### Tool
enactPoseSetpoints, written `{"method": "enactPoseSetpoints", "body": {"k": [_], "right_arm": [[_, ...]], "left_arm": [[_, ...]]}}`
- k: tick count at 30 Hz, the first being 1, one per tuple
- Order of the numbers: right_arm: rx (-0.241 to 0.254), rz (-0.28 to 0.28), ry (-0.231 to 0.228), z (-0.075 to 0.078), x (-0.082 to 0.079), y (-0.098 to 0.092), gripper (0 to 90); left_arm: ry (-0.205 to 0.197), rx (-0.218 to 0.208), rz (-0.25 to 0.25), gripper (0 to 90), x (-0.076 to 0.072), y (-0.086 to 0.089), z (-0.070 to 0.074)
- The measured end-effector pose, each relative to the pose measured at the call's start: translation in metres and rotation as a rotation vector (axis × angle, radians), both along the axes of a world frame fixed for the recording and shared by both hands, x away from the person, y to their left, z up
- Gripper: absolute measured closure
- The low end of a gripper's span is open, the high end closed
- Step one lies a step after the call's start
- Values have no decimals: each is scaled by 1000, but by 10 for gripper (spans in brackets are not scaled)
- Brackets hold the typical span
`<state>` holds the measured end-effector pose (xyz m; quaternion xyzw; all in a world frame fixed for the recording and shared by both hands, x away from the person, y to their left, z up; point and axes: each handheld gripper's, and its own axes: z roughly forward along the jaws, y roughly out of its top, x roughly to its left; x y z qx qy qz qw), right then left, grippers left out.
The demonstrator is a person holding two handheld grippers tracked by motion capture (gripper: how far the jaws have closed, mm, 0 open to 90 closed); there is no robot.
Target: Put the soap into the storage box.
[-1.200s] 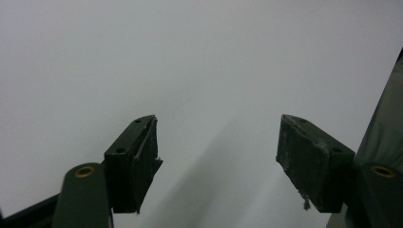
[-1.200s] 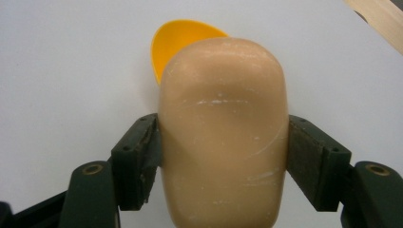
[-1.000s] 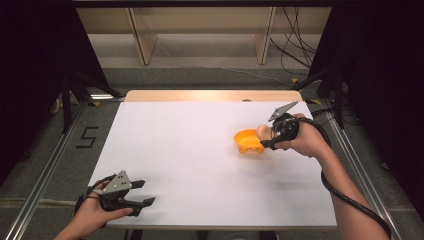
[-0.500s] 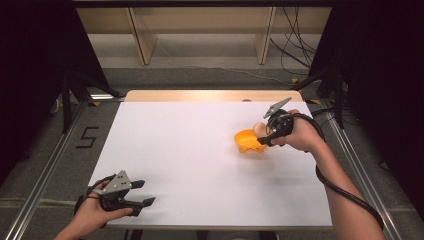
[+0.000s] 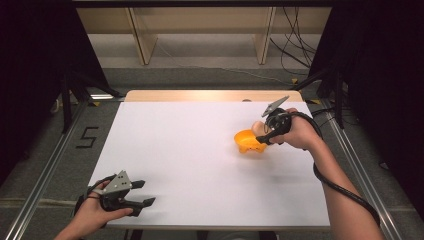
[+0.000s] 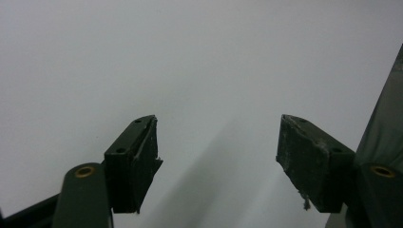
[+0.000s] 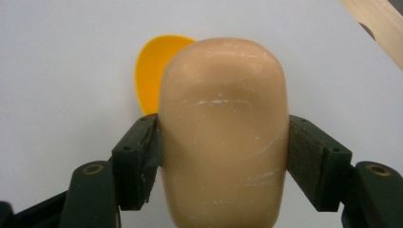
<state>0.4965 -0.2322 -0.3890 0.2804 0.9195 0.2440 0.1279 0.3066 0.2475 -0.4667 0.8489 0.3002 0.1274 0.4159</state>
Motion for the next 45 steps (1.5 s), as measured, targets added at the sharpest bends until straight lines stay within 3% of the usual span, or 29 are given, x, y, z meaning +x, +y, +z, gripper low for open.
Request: {"method": "enactPoseSetpoints", "body": {"k": [3,7,8,10,12,13,23,35,37,39,40,42,44,45], "right_arm": [[-2,-3,15,0,1,2,333],[-11,12,3,1,5,3,333],[-18,-10,15,2,4,4,333],[-19,16,-1,2,6,4,333],[-22,19,17,2,7,5,333],[-28,25,1,2,8,6,334],[-45,49,23,-1,13,12,333],[-63,83,26,-4,18,18,333],[-67,103,18,-4,20,18,334],[-71,98,25,-4,20,20,333],[-72,101,24,-5,20,21,333],[-74,103,33,-6,20,21,333],[-74,118,30,-8,21,22,333],[-76,120,34,-9,21,22,333]], "left_arm": [[2,-9,4,299,0,-1,0],[1,1,-1,299,0,0,0],[1,1,0,300,0,0,0],[1,1,0,300,0,0,0],[1,1,-2,299,0,0,0],[1,1,-1,299,0,0,0],[1,1,-2,299,0,0,0],[-10,-3,-6,299,0,0,0],[3,-10,3,299,0,-1,0],[-22,28,-19,300,2,2,1],[-27,20,-16,299,2,1,0],[5,-19,9,299,-1,-1,-1],[1,0,-2,300,0,0,0],[5,-18,9,300,-1,-1,-1]]}}
